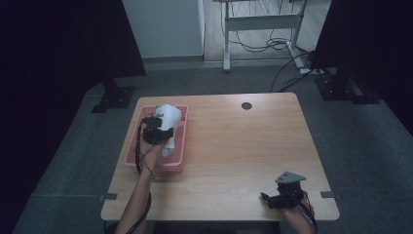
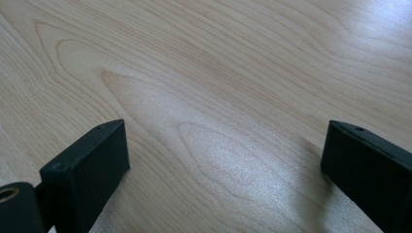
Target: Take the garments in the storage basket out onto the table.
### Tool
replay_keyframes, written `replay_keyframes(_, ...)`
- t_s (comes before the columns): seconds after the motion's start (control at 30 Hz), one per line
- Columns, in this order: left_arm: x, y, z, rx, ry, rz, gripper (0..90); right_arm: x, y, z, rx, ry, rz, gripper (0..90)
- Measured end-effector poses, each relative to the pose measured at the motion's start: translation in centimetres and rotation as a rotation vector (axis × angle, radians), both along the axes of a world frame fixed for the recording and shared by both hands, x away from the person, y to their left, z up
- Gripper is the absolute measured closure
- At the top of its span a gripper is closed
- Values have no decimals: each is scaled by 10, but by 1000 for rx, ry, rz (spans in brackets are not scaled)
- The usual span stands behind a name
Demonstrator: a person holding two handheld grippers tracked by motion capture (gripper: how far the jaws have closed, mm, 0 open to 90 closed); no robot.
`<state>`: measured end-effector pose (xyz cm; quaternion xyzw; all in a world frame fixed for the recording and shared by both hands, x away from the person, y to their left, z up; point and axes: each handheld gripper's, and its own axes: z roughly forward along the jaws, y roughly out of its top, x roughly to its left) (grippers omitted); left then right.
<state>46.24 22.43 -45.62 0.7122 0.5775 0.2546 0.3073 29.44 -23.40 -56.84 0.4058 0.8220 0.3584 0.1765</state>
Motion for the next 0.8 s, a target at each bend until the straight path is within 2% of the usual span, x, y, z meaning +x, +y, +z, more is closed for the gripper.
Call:
replay_keyframes(0.2, -6, 2, 7, -20, -21, 16, 413, 1, 0, 0, 0, 0, 1, 32)
replay_keyframes(0.4, -13, -2, 18, -34, -48, 10, 413, 1, 0, 0, 0, 1, 2, 32)
replay_keyframes(0.7, -23, -18, 33, -47, -86, -11, 413, 1, 0, 0, -1, 1, 3, 31)
replay_keyframes(0.8, -25, -25, 36, -65, -92, -24, 414, 1, 0, 0, 0, 0, 3, 31)
